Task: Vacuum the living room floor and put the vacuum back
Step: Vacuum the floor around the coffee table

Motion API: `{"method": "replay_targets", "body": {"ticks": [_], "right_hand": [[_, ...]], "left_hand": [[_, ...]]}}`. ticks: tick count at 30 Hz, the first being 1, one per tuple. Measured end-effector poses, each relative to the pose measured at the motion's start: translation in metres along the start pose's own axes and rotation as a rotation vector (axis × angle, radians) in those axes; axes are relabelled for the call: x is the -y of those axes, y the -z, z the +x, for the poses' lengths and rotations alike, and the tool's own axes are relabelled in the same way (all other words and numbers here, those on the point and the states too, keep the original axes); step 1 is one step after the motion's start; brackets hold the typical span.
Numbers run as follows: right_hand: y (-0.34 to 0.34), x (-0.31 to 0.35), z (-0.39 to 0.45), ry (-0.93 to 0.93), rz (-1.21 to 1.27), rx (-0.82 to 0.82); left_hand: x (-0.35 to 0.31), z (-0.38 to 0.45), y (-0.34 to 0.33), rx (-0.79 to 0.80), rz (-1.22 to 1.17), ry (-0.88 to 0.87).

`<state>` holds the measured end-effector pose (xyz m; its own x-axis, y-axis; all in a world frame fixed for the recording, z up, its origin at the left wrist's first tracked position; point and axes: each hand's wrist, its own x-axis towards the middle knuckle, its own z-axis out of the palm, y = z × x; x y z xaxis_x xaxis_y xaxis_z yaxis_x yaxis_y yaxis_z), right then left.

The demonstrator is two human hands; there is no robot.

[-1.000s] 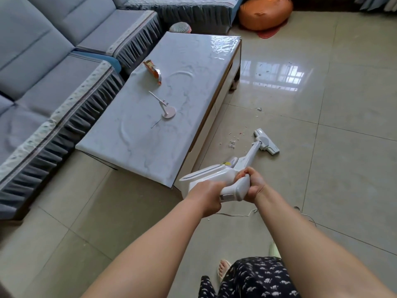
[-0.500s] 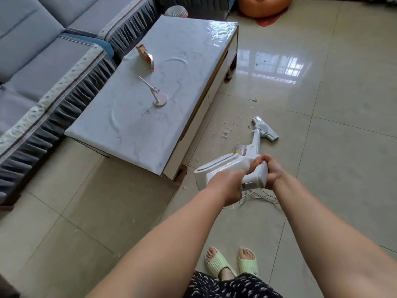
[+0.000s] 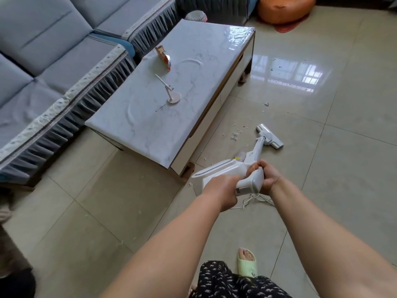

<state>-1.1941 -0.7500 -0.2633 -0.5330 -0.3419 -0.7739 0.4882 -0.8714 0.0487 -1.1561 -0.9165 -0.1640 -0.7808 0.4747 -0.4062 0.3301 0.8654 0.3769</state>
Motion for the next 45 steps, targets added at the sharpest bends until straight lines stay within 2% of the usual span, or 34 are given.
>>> {"method": "replay_targets", "body": {"ticks": [9, 22, 27, 30, 35, 45], "right_hand": [[0.008, -0.084, -0.013, -0.006, -0.119, -0.037], [0.018, -0.298, -0.018, -0.088, -0.159, -0.127], [0.020, -0.350, -0.020, -0.099, -0.143, -0.138], [0.027, -0.353, -0.021, -0.076, -0.145, -0.142], [0.045, -0.317, -0.024, -0.044, -0.120, -0.151], [0.060, -0.261, -0.032, -0.074, -0.125, -0.126]], "left_hand": [[0.041, -0.070, -0.030, -0.007, -0.025, 0.042], [0.152, -0.246, -0.056, 0.001, -0.023, 0.106], [0.180, -0.289, -0.061, 0.003, -0.009, 0.110], [0.179, -0.293, -0.067, -0.007, -0.016, 0.081], [0.149, -0.273, -0.080, -0.003, -0.040, 0.064], [0.104, -0.240, -0.084, -0.019, -0.097, 0.124]]}}
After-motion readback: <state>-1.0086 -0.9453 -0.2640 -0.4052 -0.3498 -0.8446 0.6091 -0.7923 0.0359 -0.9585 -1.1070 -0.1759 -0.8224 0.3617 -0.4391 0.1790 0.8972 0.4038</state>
